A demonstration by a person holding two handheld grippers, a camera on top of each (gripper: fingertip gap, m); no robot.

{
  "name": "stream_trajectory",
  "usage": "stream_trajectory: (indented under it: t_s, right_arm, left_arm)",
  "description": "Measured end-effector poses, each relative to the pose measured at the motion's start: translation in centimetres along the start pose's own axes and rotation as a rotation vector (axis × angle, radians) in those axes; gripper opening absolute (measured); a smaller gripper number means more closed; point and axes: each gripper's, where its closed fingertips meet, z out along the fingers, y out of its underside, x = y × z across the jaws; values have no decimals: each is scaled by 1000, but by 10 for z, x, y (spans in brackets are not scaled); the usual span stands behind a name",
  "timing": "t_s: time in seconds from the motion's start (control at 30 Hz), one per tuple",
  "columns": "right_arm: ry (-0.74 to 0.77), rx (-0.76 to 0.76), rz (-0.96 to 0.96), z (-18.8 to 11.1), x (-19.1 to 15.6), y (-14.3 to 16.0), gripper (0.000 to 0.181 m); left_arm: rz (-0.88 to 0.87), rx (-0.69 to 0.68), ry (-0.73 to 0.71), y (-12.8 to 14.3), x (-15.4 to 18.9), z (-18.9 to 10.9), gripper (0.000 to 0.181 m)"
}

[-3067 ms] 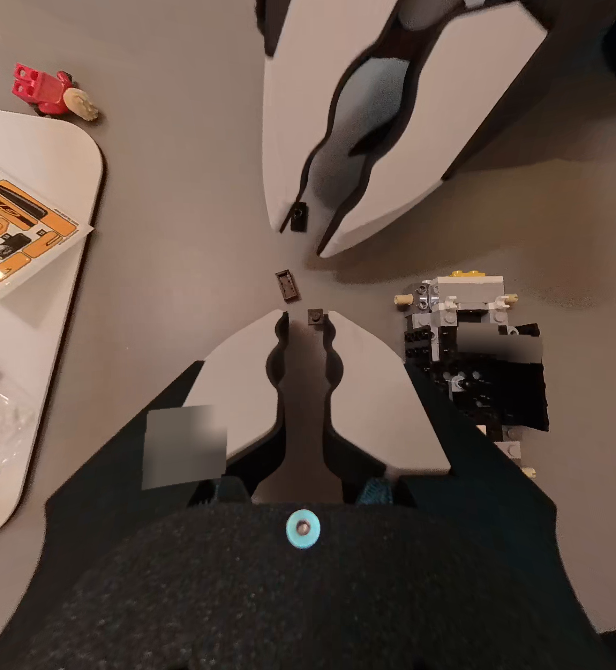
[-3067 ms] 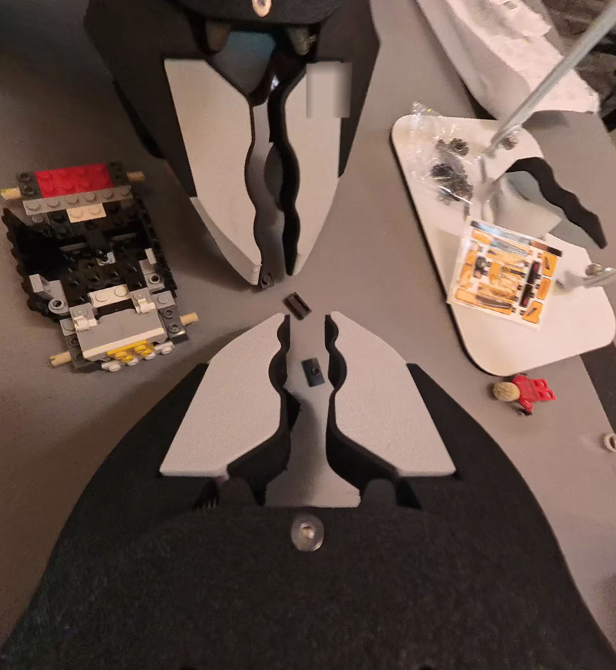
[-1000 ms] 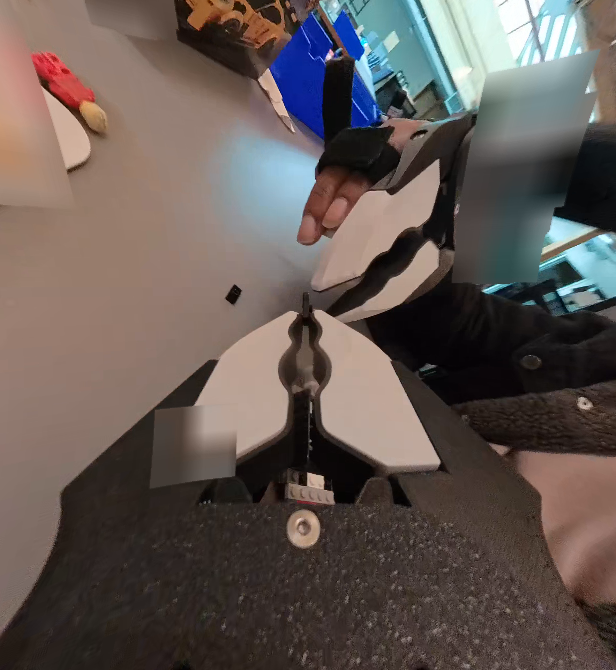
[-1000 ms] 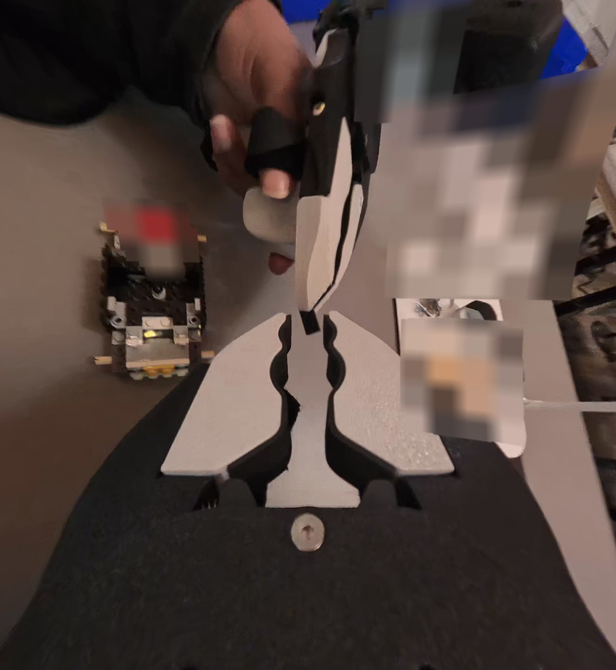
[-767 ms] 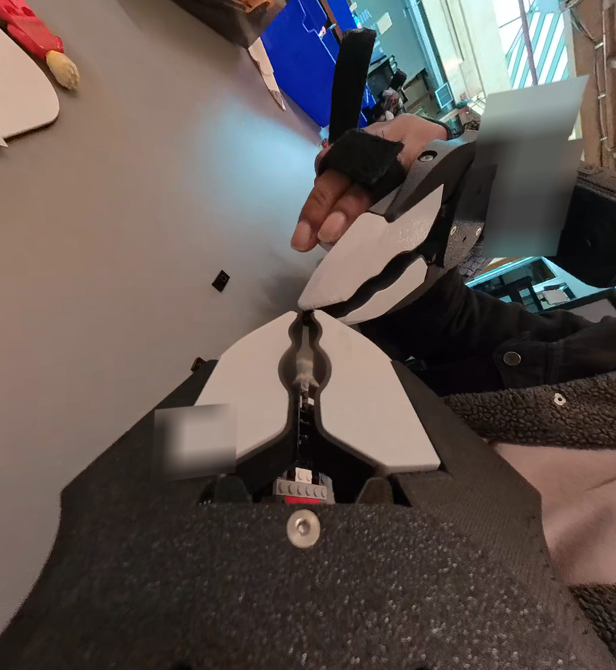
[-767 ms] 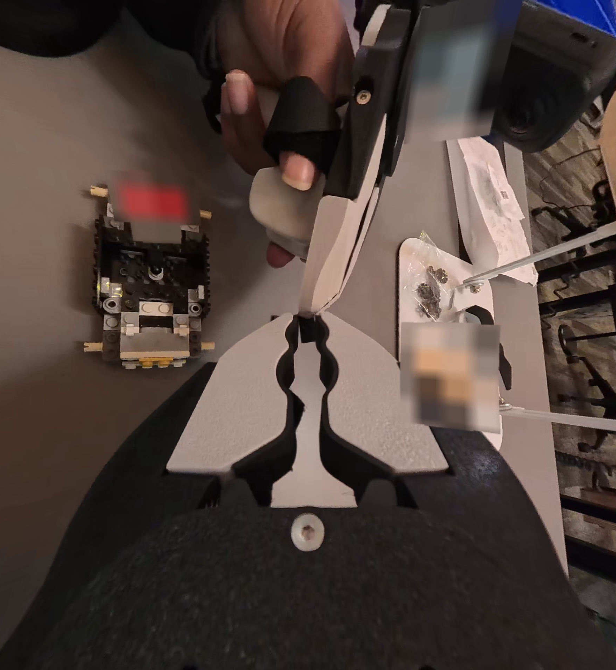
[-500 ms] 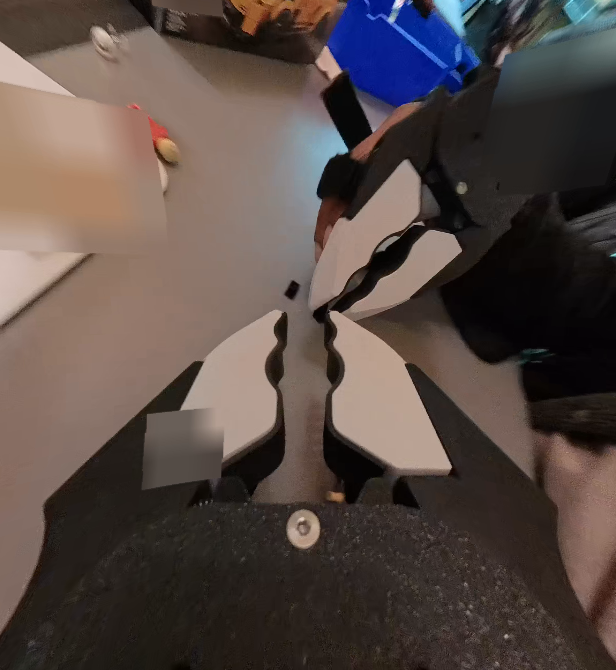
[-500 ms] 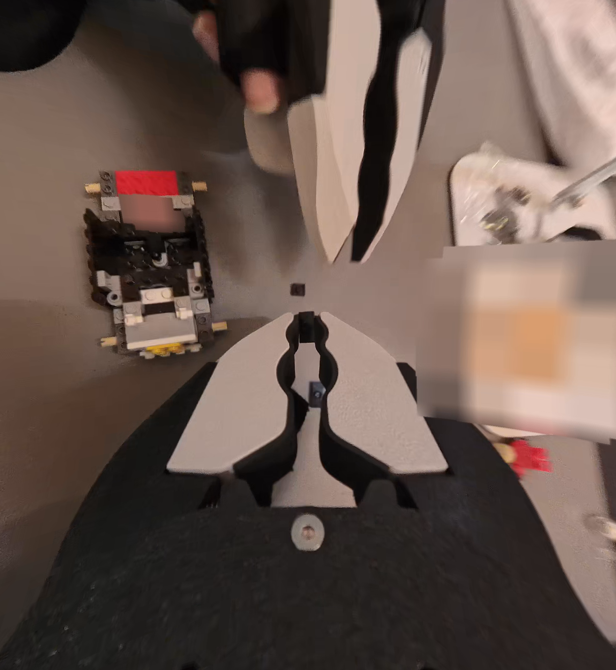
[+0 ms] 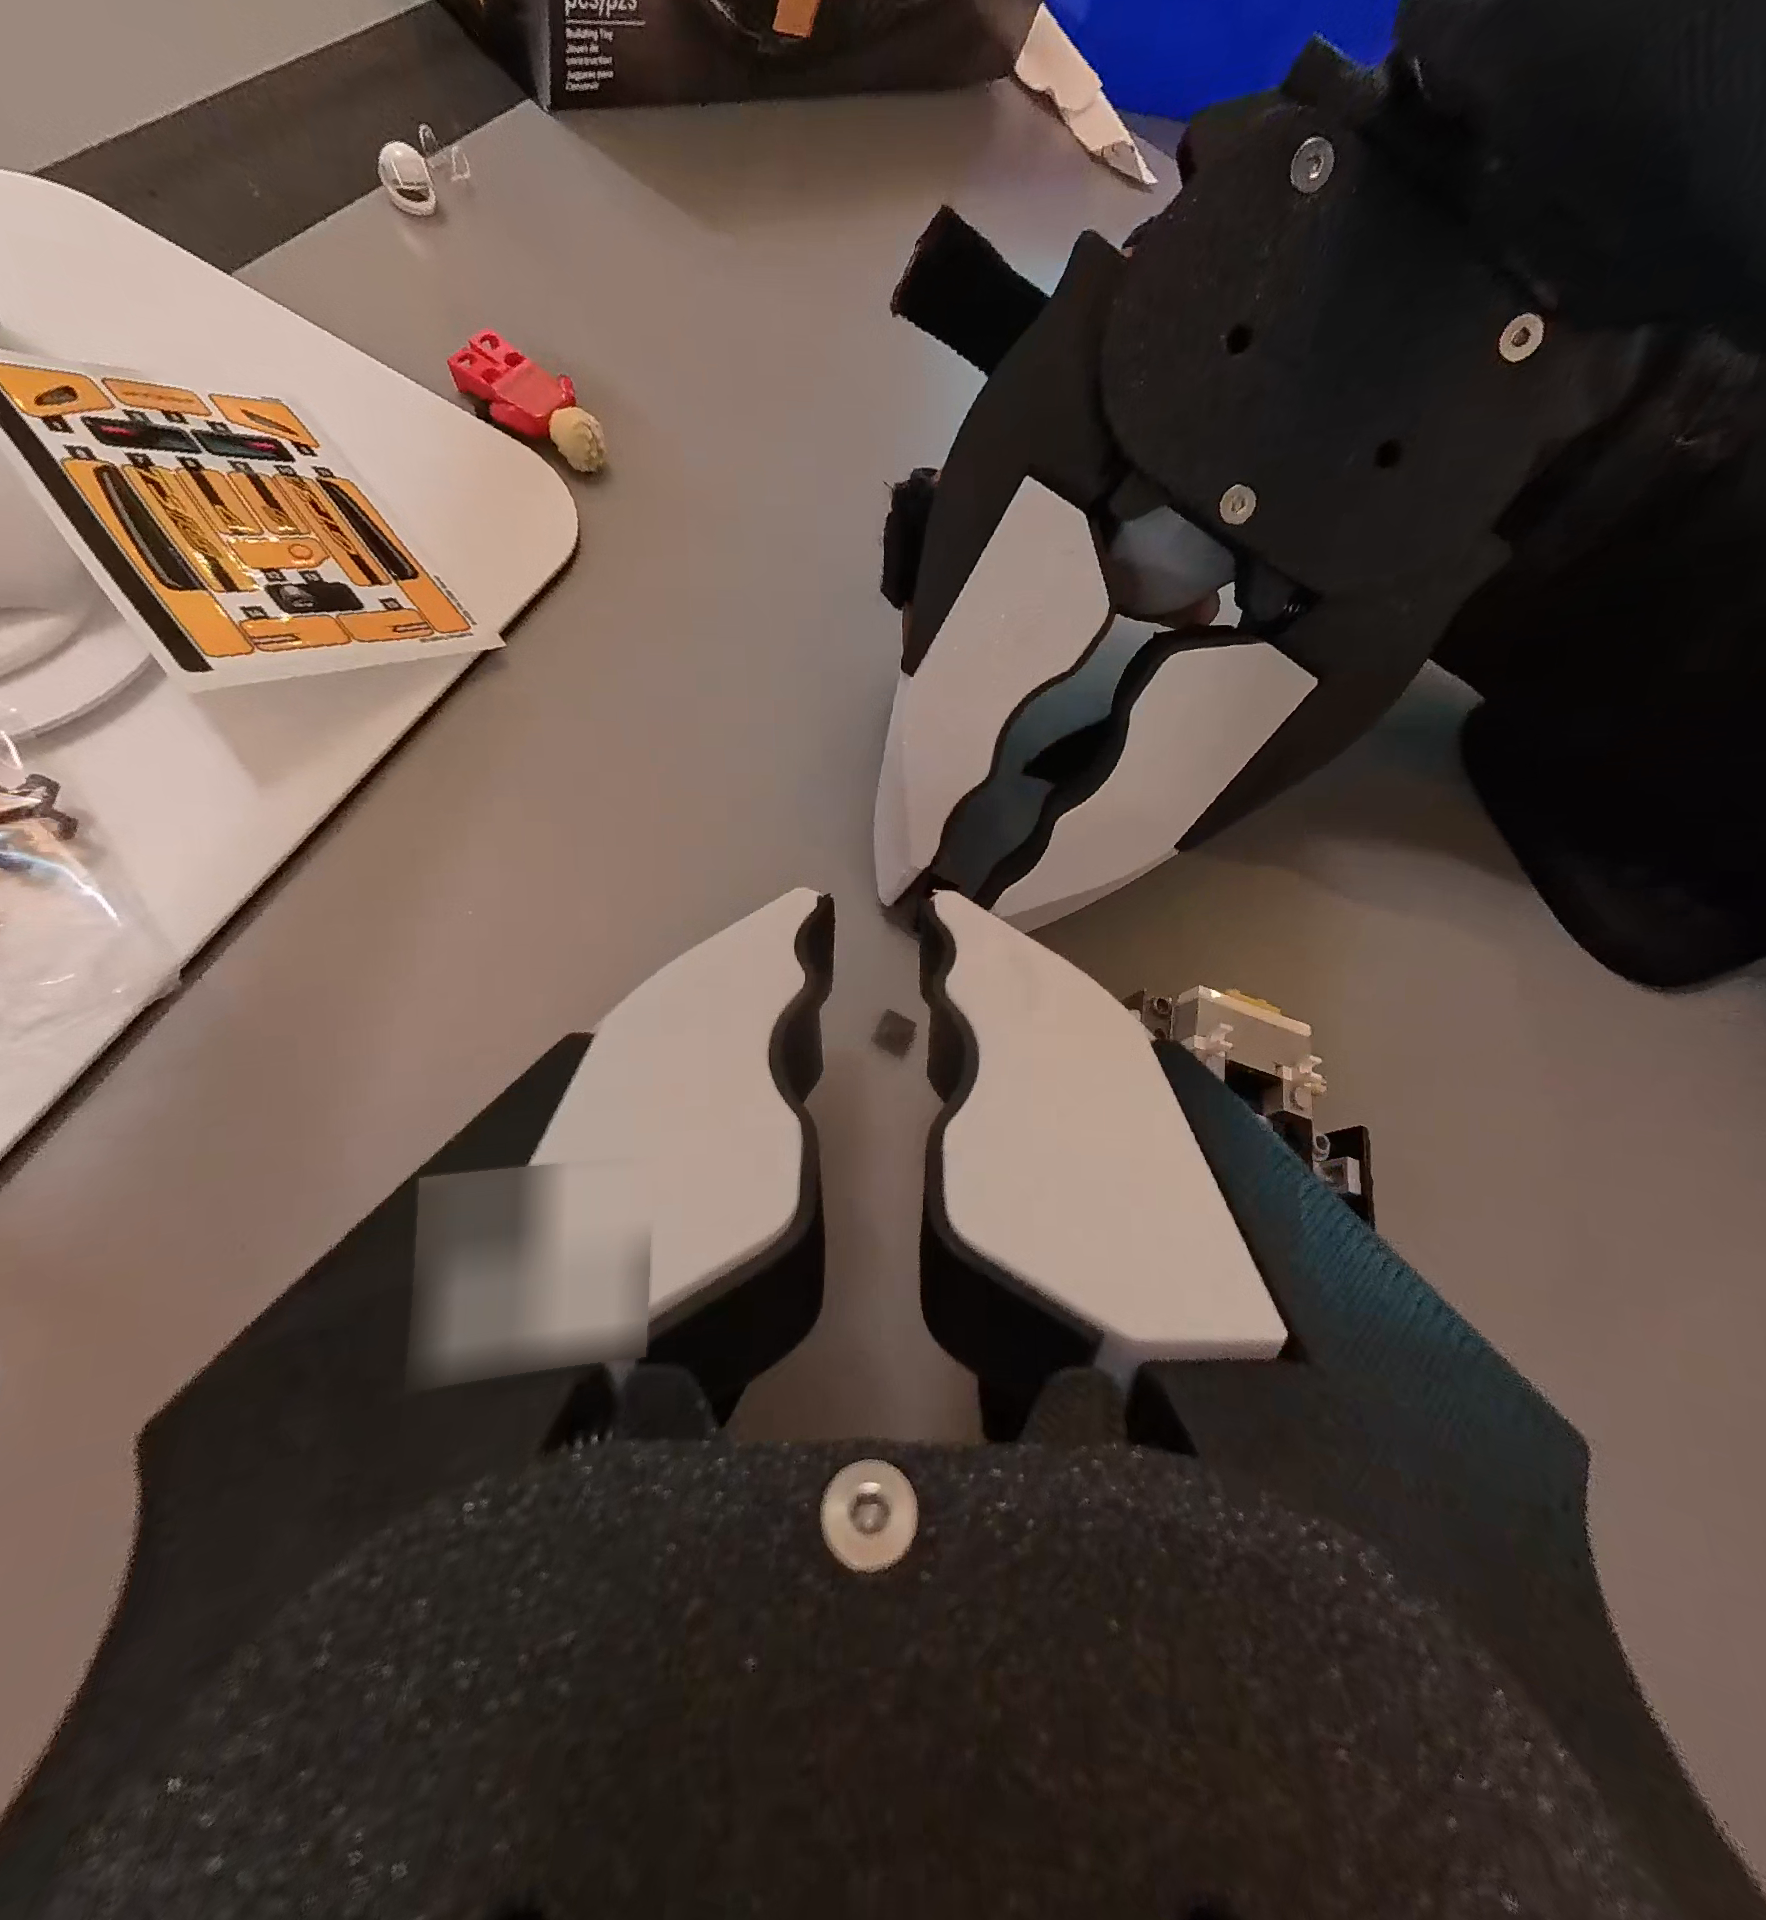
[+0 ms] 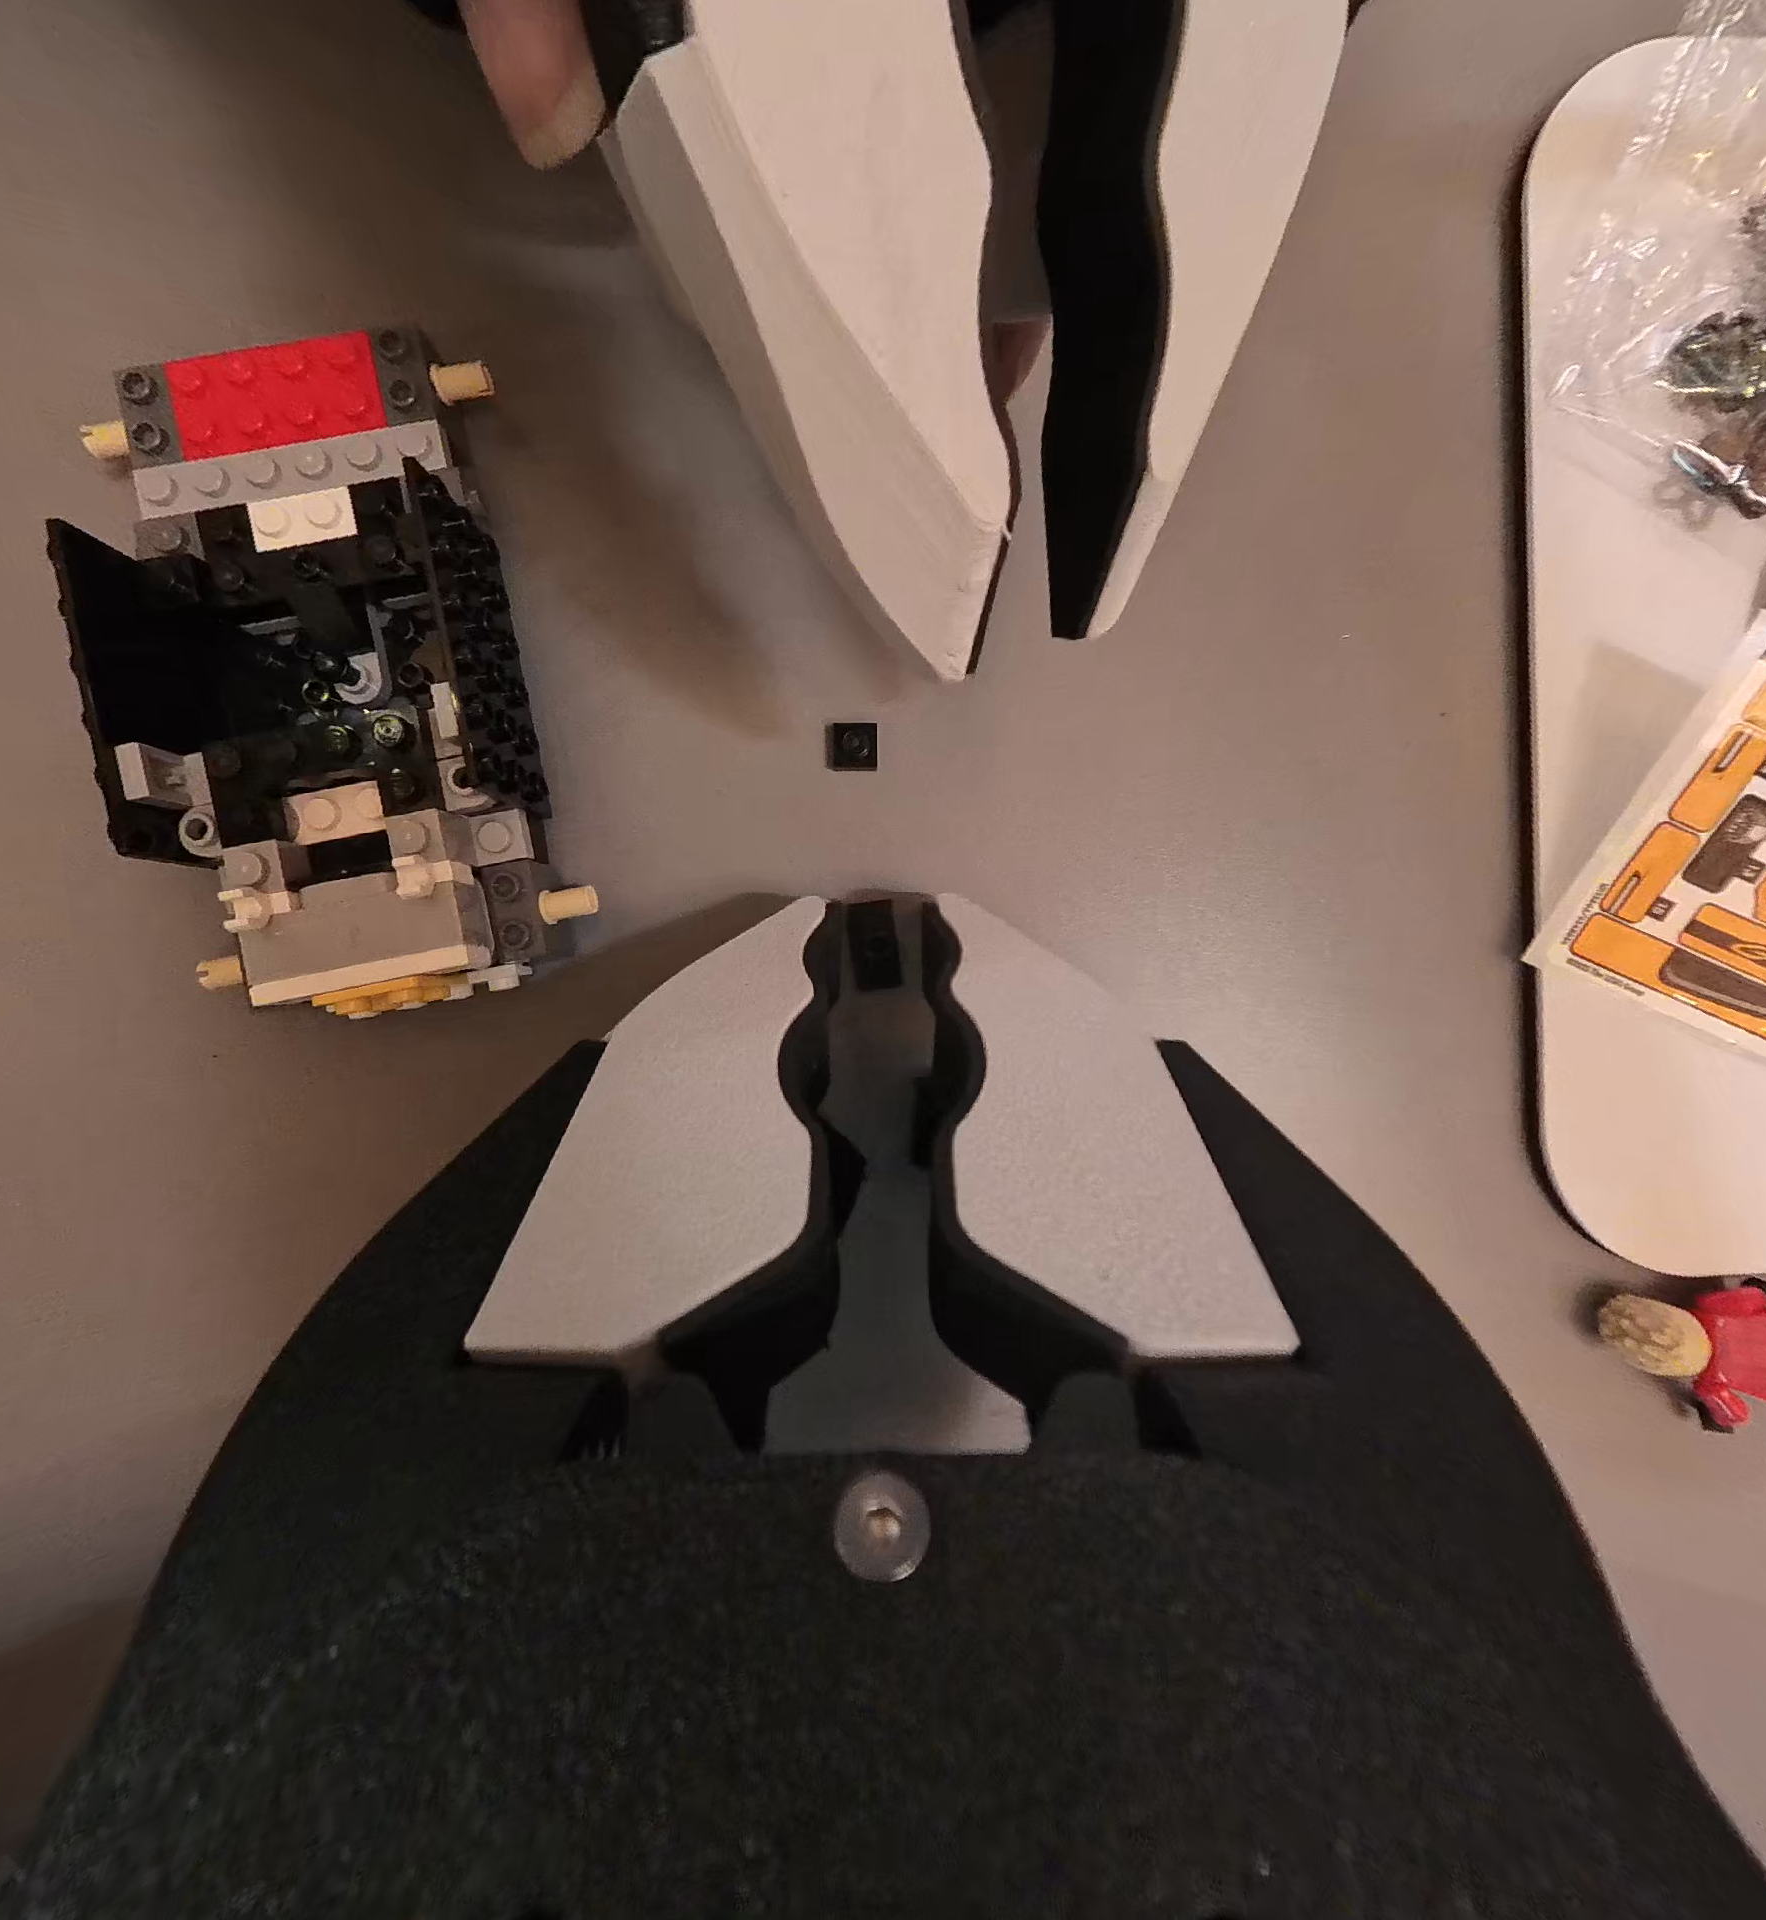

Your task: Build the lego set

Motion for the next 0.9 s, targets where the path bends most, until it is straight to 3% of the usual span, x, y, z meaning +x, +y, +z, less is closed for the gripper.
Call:
stream_trajectory:
  t_s: [0.17, 0.33, 0.5, 0.67, 0.9]
  right_arm:
    - [40, 148, 6, -19, 6, -20, 20]
    - [268, 573, 40, -91, 29, -67, 20]
    - [543, 767, 189, -139, 51, -74, 16]
    - [770, 836, 369, -164, 68, -67, 0]
    - [808, 797, 462, -146, 75, -49, 0]
  left_arm:
    - [31, 37, -17, -4, -1, -5, 13]
    - [99, 202, -66, -31, 1, -24, 0]
    - [158, 390, -230, -60, -7, -57, 0]
    - [177, 527, -458, -74, -26, -96, 0]
    - [201, 618, -722, -80, -40, -151, 0]
